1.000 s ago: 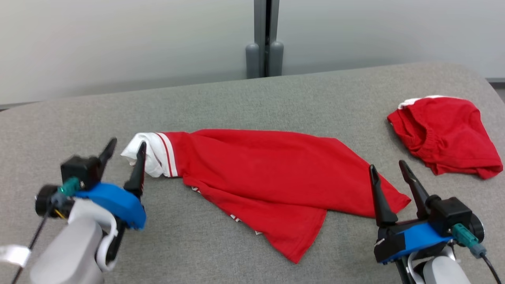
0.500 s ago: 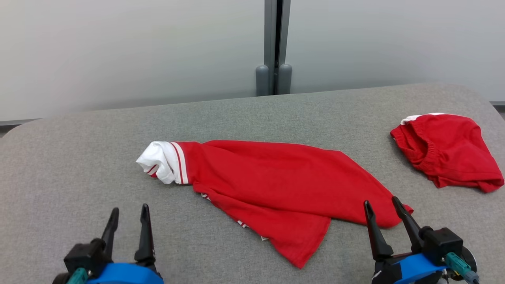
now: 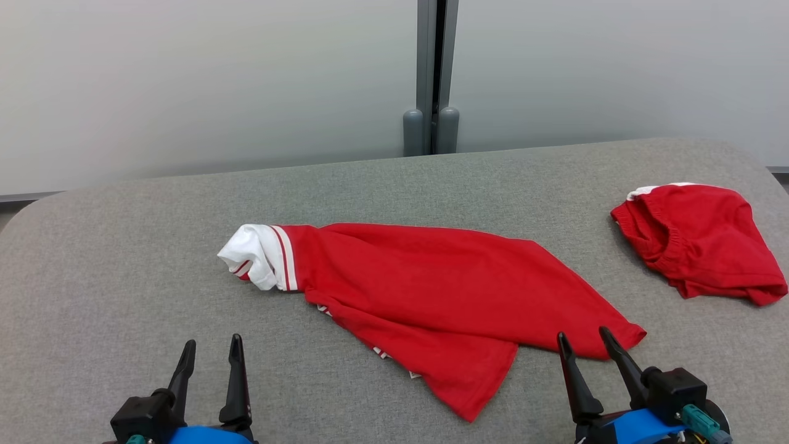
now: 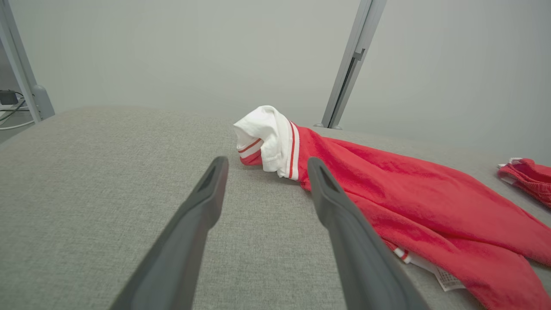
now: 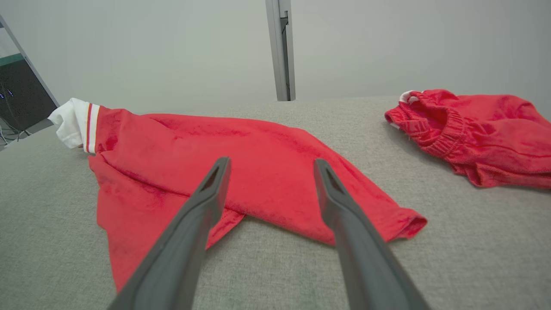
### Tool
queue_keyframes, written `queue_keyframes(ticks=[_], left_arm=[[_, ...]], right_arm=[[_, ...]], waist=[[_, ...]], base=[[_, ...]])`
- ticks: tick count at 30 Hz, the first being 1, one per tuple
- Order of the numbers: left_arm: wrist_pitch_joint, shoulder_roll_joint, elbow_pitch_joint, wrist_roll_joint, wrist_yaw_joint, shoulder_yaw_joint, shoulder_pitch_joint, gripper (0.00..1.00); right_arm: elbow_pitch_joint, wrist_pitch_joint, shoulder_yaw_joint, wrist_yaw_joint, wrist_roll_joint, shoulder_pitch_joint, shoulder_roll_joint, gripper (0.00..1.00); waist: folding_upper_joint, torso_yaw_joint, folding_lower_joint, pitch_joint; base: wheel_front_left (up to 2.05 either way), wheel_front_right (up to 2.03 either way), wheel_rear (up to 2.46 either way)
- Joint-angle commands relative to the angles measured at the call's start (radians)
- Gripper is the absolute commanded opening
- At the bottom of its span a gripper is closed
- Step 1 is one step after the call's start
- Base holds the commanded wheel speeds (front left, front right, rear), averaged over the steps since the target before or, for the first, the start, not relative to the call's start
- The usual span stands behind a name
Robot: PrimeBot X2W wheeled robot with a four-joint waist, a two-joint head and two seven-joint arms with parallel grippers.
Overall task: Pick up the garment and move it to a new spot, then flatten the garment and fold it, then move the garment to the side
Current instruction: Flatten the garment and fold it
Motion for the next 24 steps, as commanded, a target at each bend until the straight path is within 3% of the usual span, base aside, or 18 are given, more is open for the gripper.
queue_keyframes(ticks=[1, 24], left_arm=[[-0.005, -0.001, 0.005, 0.005, -0.004, 0.006, 0.011, 1.00], [-0.005, -0.026, 0.021, 0.029, -0.032, 0.035, 0.002, 1.00]], right_arm=[[0.004, -0.006, 0.001, 0.000, -0.004, -0.012, -0.002, 1.00], [0.012, -0.007, -0.013, 0.000, -0.012, -0.023, -0.002, 1.00]], waist=[[0.0000, 0.000, 0.0001, -0.001], [0.0000, 0.016, 0.0001, 0.008]], base=[[0.00, 0.00, 0.00], [0.00, 0.00, 0.00]])
